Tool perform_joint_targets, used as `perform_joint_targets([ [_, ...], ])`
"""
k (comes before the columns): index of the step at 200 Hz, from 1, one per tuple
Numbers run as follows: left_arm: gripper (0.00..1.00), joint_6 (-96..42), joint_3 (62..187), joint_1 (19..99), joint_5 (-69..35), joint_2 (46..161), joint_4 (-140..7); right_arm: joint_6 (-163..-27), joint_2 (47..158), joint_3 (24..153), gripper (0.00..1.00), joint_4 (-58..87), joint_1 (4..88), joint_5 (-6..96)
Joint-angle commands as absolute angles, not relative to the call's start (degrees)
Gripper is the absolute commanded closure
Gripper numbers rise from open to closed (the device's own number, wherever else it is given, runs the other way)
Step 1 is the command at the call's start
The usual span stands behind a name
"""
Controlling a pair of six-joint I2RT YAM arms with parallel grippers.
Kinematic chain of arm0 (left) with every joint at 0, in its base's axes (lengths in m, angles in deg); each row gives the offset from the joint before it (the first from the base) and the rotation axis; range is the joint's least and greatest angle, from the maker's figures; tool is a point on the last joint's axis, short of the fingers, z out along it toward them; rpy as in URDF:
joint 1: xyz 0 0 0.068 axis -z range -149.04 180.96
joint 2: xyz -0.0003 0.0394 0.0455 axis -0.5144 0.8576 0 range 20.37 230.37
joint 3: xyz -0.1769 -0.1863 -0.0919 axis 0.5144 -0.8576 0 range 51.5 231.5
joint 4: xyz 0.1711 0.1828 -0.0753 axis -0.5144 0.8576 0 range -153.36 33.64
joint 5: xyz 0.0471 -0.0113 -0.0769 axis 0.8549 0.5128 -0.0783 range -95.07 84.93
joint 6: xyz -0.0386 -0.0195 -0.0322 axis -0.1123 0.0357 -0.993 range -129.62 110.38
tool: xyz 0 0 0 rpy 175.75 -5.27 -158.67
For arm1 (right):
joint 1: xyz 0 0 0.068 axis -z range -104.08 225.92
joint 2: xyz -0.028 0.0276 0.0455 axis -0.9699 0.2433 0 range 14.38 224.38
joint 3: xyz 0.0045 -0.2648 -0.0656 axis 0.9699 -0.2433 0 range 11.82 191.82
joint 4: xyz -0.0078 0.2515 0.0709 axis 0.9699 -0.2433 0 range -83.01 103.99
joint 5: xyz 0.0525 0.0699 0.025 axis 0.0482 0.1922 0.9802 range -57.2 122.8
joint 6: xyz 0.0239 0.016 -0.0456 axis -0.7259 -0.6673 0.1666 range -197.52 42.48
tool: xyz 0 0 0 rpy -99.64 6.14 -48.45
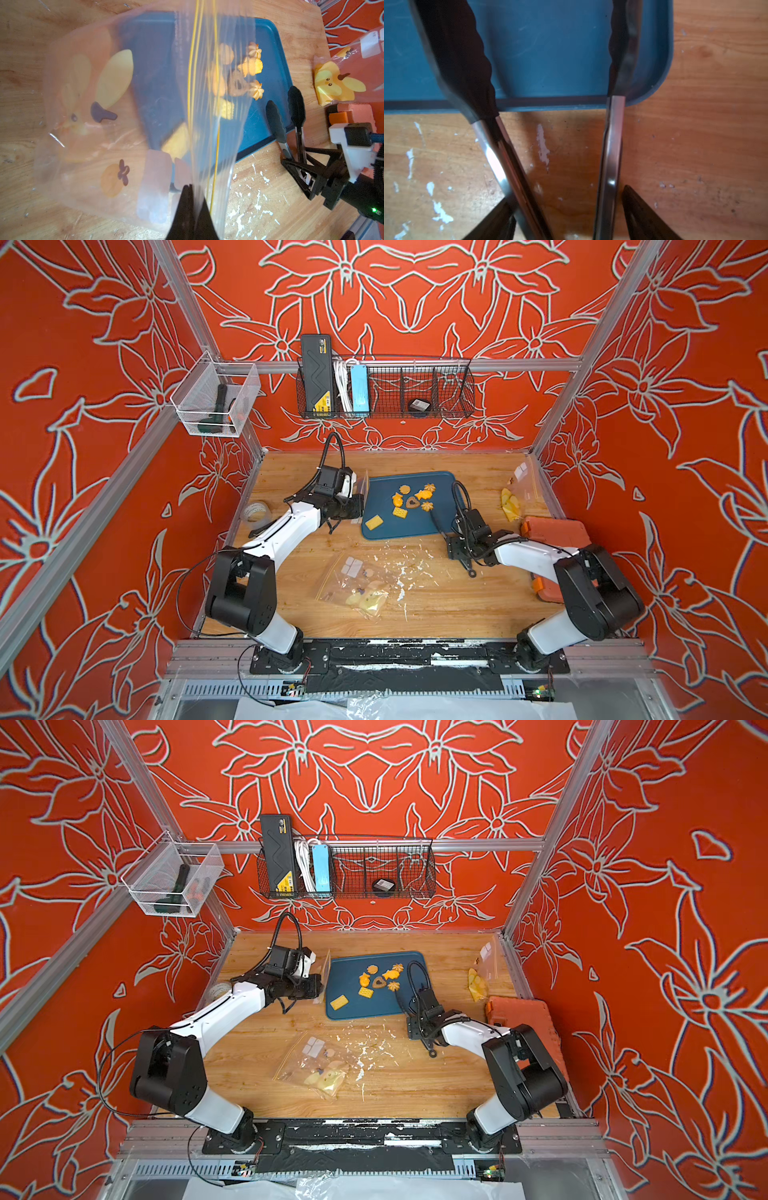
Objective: Put the cookies into a resealable bag to prevent moisture
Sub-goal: Pick up the clamp from the center of the board.
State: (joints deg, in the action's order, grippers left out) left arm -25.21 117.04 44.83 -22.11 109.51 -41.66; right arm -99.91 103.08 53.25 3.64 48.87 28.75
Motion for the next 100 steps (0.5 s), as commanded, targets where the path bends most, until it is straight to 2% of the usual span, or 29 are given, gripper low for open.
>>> perform_joint_targets([
  [1, 1.0, -24.01, 116.3, 44.49, -23.23, 108.2, -42.66, -100.48, 105.37, 53.76, 0.25, 1.9, 48.6, 28.32],
  [54, 1.0, -24.03, 116.19, 44.21, -23.03, 107.91, -42.78, -100.02, 106.84, 55.03, 0.24, 2.94, 48.56, 28.57],
  [100, 1.0, -24.2, 116.09, 43.84, -22.73, 107.65, -42.87, -100.02, 101.59, 53.29, 0.35, 2.09, 48.53, 27.66],
])
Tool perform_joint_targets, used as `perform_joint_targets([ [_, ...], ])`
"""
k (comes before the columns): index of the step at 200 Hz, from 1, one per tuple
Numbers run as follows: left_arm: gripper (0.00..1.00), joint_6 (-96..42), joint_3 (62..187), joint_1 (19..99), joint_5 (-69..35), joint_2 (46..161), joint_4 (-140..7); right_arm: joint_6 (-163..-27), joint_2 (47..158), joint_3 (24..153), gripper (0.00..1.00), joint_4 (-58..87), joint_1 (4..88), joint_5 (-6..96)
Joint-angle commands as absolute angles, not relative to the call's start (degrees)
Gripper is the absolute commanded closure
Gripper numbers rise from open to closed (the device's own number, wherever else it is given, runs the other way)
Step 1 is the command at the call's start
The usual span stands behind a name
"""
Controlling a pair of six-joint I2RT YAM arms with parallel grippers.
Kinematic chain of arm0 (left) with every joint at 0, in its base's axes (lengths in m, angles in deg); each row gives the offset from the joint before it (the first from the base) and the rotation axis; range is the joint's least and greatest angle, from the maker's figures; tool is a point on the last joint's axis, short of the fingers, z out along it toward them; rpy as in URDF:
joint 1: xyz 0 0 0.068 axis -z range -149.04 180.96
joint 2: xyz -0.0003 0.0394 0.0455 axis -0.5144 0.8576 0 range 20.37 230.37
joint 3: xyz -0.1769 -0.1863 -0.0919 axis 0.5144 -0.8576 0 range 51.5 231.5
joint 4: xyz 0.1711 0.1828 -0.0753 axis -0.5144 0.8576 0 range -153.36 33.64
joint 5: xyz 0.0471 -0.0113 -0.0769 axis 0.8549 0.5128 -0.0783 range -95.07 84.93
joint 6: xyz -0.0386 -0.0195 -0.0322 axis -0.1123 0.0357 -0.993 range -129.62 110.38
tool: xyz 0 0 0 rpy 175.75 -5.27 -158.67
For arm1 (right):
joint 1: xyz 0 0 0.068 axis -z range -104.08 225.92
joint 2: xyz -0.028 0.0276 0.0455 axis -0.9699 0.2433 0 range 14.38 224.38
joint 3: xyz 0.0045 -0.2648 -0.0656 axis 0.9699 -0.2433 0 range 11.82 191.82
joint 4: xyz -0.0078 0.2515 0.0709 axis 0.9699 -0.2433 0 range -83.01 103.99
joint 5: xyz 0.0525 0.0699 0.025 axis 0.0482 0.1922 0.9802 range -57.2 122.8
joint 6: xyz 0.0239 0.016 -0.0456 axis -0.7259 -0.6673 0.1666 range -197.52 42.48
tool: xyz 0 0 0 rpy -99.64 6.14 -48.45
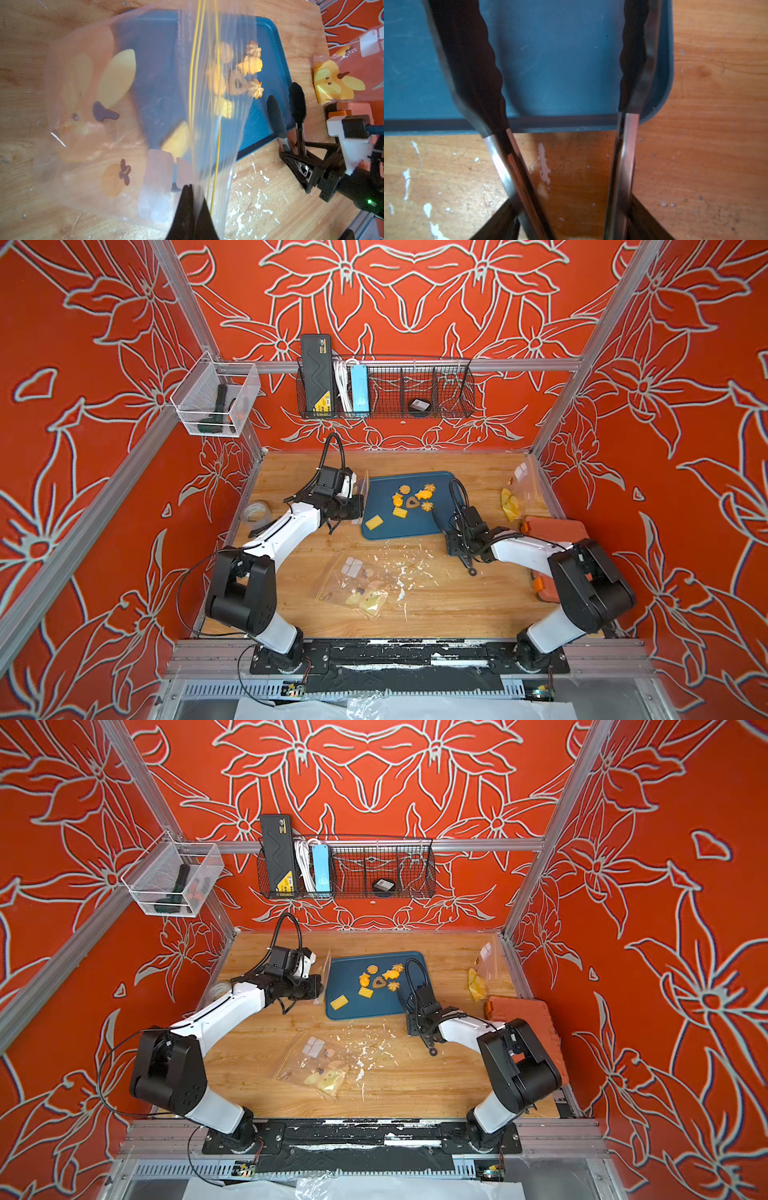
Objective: Put the cookies into a resealable bag to prevent moisture
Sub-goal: Pick up the clamp from the center of the board, then pick up the cookie from the tray.
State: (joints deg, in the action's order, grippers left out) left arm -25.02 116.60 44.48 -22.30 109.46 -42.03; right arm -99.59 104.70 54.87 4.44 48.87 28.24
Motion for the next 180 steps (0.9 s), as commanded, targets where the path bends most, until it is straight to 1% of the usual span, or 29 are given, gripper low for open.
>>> perform_joint_targets([
  [1, 1.0, -24.2, 116.09, 43.82, -22.73, 107.65, -42.88, -100.02, 101.36, 53.25, 0.35, 2.06, 48.51, 27.64],
  [10, 1.0, -24.18, 116.09, 43.7, -23.26, 107.67, -42.96, -99.94, 99.18, 52.76, 0.37, 1.49, 48.5, 27.32],
  [42, 1.0, -23.88, 116.17, 43.61, -24.49, 108.15, -43.13, -99.15, 92.95, 53.5, 0.38, -3.78, 48.57, 27.73],
  [78, 1.0, -23.36, 118.15, 43.61, -24.28, 109.71, -42.43, -97.33, 90.67, 57.47, 0.38, -10.15, 48.53, 31.68],
  [119, 1.0, -24.73, 123.59, 43.61, -19.45, 113.54, -40.95, -93.65, 94.0, 64.85, 0.38, -14.66, 48.51, 37.34],
  [163, 1.0, -25.35, 124.13, 44.13, -17.92, 116.52, -42.57, -90.0, 101.63, 72.28, 0.37, -18.62, 48.52, 36.25],
  [180, 1.0, -25.31, 123.74, 44.21, -18.79, 116.47, -42.64, -89.11, 104.3, 74.48, 0.37, -20.17, 48.51, 34.11],
])
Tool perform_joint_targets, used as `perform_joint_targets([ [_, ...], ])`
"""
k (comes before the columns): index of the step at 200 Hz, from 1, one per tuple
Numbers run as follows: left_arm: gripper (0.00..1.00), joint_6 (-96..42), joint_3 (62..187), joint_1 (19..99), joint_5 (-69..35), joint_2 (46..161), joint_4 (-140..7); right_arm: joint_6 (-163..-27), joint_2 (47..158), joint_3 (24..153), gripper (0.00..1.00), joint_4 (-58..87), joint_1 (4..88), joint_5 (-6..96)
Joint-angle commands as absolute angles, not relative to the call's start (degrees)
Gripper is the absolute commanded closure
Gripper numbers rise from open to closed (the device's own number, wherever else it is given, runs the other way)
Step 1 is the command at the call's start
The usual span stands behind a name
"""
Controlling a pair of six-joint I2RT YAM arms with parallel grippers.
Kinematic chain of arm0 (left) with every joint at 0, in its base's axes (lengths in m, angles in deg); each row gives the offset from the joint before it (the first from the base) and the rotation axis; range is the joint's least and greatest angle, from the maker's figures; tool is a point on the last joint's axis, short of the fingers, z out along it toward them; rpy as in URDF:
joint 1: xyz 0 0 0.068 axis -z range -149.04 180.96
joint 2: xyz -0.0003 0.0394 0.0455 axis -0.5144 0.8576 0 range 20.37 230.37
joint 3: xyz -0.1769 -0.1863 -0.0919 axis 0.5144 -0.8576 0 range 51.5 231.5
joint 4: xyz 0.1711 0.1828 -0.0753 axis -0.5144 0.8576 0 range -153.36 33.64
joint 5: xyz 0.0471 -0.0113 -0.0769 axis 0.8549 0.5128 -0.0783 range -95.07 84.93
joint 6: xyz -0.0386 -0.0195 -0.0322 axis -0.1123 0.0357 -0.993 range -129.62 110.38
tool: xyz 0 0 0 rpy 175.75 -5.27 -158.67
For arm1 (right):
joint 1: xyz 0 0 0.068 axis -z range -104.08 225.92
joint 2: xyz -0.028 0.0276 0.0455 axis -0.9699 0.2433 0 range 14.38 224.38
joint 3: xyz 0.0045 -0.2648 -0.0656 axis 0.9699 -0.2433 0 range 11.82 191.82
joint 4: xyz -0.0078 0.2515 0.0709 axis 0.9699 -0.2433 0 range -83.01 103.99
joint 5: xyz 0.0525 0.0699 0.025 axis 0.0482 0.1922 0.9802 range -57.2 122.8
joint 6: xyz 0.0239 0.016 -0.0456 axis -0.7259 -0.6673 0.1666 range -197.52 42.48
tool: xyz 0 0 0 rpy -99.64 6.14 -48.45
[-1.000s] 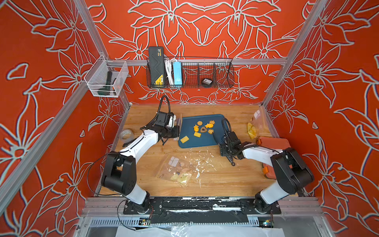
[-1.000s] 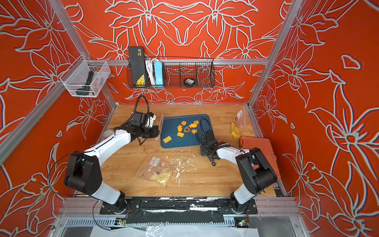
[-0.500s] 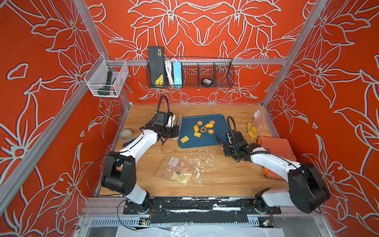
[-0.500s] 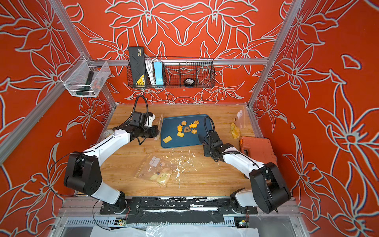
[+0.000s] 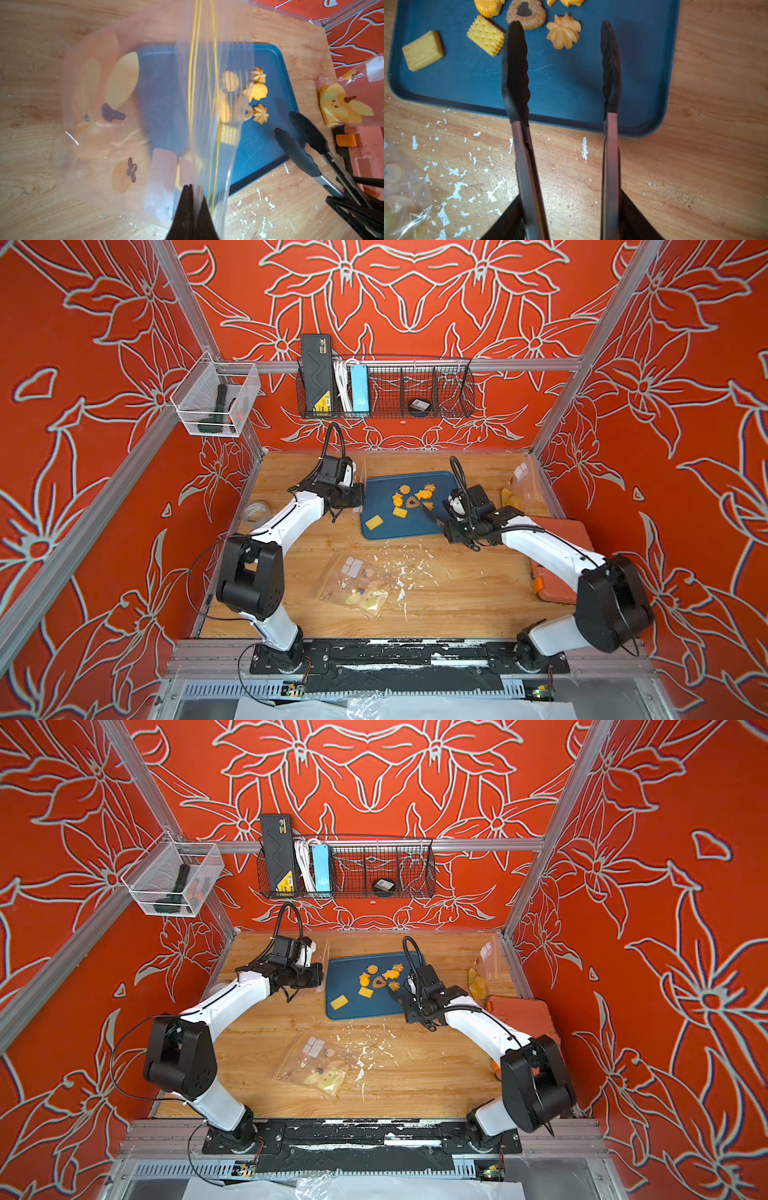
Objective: Put the cookies into a resealable bag to prevent moisture
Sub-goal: Pick up the cookie from the tray.
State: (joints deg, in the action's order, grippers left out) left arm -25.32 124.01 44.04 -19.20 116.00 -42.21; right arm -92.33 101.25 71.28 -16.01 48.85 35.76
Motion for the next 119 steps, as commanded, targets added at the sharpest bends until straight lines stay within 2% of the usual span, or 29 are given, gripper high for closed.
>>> perform_joint_targets([
  [1, 1.0, -25.33, 123.65, 44.17, -18.78, 116.41, -42.71, -89.12, 104.43, 74.53, 0.37, -20.19, 48.55, 33.98],
  [119, 1.0, -24.57, 123.22, 44.14, -20.26, 116.78, -42.26, -87.02, 114.1, 81.11, 0.38, -19.17, 48.5, 33.77],
])
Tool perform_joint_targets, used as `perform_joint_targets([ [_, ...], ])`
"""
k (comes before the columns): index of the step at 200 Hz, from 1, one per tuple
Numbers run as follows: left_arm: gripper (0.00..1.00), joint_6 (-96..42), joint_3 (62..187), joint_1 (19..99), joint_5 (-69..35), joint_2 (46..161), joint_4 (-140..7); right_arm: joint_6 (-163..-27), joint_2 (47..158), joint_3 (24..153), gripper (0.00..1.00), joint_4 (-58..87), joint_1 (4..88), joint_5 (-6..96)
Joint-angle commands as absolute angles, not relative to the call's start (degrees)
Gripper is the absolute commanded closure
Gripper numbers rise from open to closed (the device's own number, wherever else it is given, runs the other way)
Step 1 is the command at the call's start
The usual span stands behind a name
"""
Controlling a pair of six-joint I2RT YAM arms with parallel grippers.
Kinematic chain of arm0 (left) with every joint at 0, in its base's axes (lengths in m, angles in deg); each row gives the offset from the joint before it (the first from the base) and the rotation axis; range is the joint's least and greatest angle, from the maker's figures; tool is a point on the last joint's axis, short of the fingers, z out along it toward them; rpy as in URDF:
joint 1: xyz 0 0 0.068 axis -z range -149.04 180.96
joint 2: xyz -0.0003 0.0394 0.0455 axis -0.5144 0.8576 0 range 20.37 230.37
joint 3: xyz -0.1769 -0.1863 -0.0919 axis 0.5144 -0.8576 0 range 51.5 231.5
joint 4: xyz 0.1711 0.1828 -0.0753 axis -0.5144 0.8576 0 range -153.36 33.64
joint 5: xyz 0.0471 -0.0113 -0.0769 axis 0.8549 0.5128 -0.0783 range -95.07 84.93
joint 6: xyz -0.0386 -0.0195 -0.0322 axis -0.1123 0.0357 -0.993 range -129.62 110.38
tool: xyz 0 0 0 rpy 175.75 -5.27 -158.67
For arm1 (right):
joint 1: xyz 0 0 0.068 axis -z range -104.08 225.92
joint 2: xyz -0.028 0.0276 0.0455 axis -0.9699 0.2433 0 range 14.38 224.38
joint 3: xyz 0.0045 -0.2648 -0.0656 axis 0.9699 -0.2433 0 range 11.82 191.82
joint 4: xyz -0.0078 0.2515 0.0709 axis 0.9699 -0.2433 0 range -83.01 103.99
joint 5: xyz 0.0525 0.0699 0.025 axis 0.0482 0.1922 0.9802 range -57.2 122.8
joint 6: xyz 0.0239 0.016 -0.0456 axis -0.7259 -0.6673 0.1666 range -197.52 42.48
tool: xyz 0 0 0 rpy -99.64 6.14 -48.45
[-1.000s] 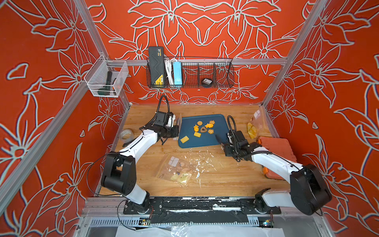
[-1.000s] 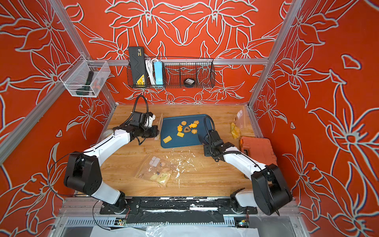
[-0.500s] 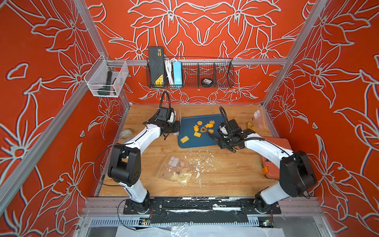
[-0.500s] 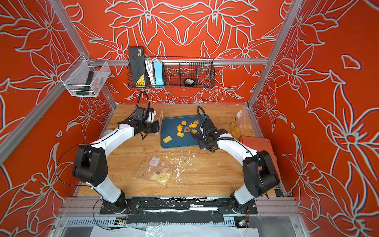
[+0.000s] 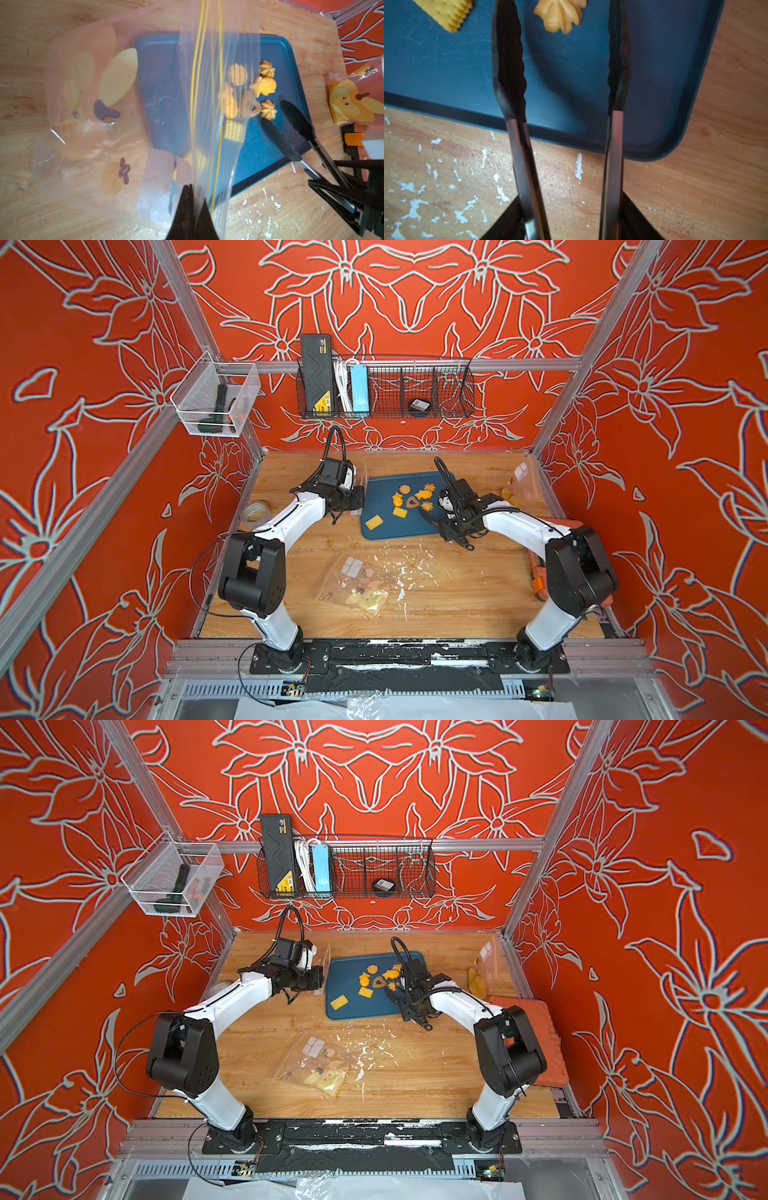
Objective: Put the cookies into a resealable bag to prevent moisture
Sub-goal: Pick up the cookie from the tray.
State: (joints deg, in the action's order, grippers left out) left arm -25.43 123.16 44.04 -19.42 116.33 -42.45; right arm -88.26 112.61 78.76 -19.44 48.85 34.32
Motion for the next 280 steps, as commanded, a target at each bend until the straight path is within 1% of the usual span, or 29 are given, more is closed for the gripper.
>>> perform_joint_targets([
  [1, 1.0, -24.57, 123.22, 44.14, -20.31, 116.78, -42.26, -87.01, 114.16, 81.14, 0.38, -19.16, 48.54, 33.77],
  [37, 1.0, -24.21, 123.3, 44.14, -21.36, 117.3, -42.16, -87.13, 114.66, 81.37, 0.45, -19.11, 48.51, 34.38],
  [88, 1.0, -23.77, 123.39, 44.14, -23.69, 117.94, -42.17, -87.56, 112.06, 79.44, 0.54, -17.83, 48.54, 32.91],
  [123, 1.0, -23.68, 123.48, 44.16, -24.56, 118.34, -42.09, -88.36, 109.14, 77.87, 0.56, -17.26, 48.51, 31.16],
  [165, 1.0, -23.16, 123.72, 44.53, -27.07, 119.32, -41.92, -89.91, 101.83, 73.76, 0.59, -16.56, 48.56, 28.76],
  [211, 1.0, -22.23, 124.84, 46.66, -27.57, 121.25, -40.38, -90.78, 95.84, 70.63, 0.61, -16.17, 48.45, 32.79],
  [232, 1.0, -22.1, 125.13, 47.42, -27.22, 122.0, -39.83, -89.95, 94.05, 70.86, 0.62, -15.91, 48.32, 36.26],
  [245, 1.0, -21.92, 125.28, 47.86, -26.91, 122.32, -39.5, -89.27, 93.41, 71.34, 0.62, -15.72, 47.93, 38.08],
  [280, 1.0, -21.61, 125.75, 48.44, -26.57, 123.19, -38.89, -87.56, 94.48, 75.25, 0.63, -17.21, 45.54, 38.2],
])
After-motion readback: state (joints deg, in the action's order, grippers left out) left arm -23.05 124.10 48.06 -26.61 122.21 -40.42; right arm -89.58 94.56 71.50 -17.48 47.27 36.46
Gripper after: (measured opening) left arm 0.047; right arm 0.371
